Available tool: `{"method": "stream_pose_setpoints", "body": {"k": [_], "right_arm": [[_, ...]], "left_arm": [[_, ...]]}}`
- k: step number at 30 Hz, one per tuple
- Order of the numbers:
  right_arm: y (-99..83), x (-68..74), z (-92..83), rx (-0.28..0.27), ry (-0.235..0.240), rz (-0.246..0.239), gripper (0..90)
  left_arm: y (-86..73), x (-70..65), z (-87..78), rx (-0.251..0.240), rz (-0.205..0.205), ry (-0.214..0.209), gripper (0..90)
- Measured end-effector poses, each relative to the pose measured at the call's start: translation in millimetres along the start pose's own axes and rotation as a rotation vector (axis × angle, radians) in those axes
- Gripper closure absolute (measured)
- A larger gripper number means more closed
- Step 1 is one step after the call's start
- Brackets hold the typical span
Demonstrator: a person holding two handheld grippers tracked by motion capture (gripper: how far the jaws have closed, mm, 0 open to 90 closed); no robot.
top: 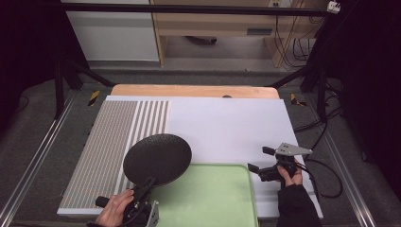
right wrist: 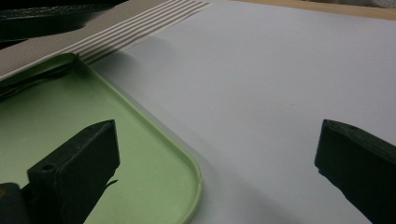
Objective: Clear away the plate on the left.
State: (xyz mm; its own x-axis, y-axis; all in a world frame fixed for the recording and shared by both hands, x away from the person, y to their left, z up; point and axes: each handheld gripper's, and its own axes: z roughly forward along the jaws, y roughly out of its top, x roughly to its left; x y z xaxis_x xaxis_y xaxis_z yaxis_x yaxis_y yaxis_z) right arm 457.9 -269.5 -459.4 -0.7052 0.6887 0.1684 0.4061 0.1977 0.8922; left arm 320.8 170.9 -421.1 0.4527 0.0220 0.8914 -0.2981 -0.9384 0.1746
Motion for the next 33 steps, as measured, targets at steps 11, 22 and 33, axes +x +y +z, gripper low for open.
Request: {"method": "stream_pose_setpoints", "body": {"k": [11, 22, 33], "right_arm": [[0.1, 0.1, -0.4, -0.002, 0.001, 0.0, 0.2], [0.1, 0.1, -0.5, -0.004, -0.001, 0.001, 0.3], [0.3, 0.2, -0.9, -0.005, -0.002, 0.002, 0.2]], "left_arm": [[18.4, -3.7, -6.5, -0.05, 0.023, -0.015, 82.3], [34.9, -9.3, -12.7, -0.08, 0.041, -0.025, 82.1], [48.1, -15.8, -15.5, -0.118, 0.053, -0.057, 82.1]]}}
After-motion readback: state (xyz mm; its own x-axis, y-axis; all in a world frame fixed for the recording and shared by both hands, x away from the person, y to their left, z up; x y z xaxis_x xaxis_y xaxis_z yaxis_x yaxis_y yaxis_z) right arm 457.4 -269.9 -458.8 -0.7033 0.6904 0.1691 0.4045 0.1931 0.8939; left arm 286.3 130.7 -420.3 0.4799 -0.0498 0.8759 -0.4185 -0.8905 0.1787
